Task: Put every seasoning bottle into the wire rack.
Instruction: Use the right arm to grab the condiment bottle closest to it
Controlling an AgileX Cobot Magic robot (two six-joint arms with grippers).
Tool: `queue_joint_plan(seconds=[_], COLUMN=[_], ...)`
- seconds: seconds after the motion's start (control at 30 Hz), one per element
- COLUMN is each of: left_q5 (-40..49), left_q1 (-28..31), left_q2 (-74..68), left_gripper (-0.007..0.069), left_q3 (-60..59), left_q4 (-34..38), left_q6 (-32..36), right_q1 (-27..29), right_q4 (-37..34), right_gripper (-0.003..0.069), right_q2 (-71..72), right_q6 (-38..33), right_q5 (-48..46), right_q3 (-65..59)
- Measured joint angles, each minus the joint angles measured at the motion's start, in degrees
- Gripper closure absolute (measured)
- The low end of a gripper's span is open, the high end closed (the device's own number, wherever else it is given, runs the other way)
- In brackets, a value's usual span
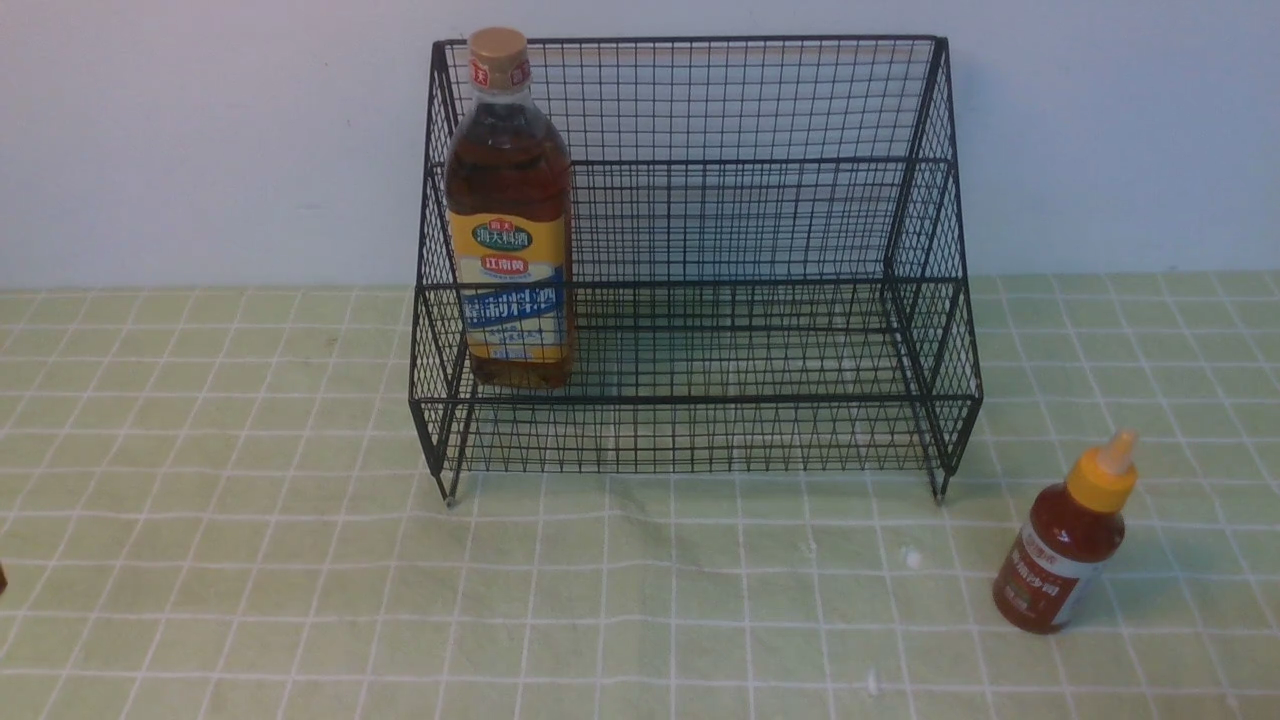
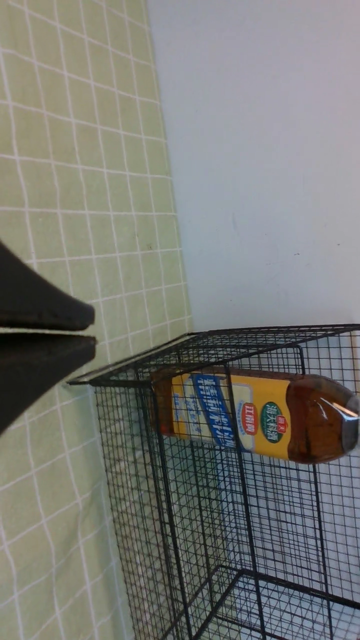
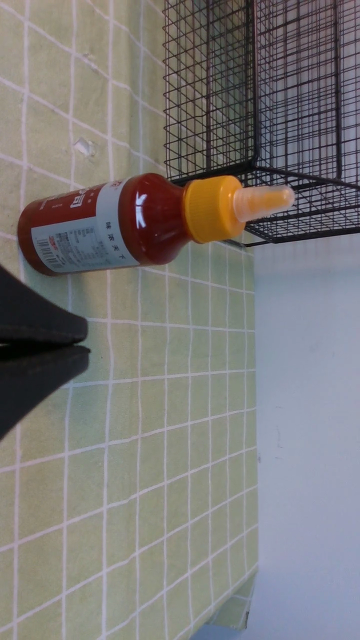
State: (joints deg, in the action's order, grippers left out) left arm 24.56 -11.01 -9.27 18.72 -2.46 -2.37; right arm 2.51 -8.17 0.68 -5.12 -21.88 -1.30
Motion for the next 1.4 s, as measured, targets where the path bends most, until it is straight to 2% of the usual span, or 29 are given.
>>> queue_joint_plan(seconds=[0.17, 0.3, 0.53, 1.4], left_q5=[-7.97, -8.95, -3.62, -3.41], left_q1=[5.72, 7.04, 7.04, 7.04], left_q2=[5.13, 8.25, 9.34, 9.34], left_gripper=[0.0631, 0.0631, 0.0631, 0.0631], left_q3=[-12.55, -19.84, -20.34, -20.34], left_q4=[5.17, 5.73, 5.93, 5.93], left_q6=[7.32, 8.73, 8.69, 8.69], right_q1=[0.00, 0.00, 0.00, 0.00], right_q4=[0.00, 0.00, 0.00, 0.00], right_gripper=[0.0673, 0.0673, 0.0673, 0.0673], right_q2=[0.00, 0.00, 0.00, 0.00], right_q6=[0.00, 0.00, 0.00, 0.00], right_q5=[0.00, 0.00, 0.00, 0.00], right_q3=[0.00, 0.00, 0.00, 0.00])
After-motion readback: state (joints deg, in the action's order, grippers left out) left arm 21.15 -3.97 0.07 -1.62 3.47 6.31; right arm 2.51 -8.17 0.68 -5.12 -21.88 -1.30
